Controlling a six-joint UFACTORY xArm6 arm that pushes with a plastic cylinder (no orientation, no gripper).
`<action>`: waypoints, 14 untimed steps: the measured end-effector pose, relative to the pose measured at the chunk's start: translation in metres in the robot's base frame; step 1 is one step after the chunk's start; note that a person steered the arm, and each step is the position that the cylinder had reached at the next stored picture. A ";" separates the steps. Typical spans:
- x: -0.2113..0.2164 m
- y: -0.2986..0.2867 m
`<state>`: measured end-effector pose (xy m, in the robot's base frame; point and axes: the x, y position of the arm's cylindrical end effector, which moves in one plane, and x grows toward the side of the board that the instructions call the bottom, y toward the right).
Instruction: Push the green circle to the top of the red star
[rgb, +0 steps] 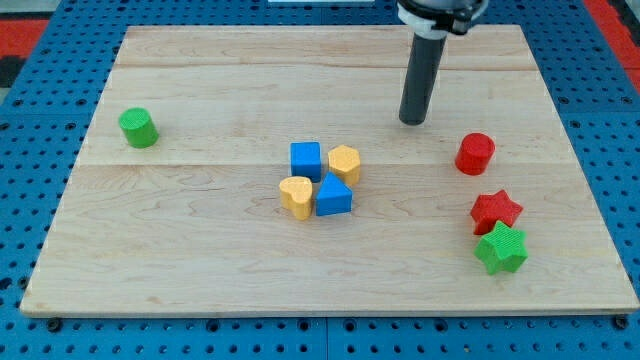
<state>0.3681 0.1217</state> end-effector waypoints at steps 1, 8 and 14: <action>0.047 0.044; 0.021 -0.418; -0.016 -0.186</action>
<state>0.3525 -0.0642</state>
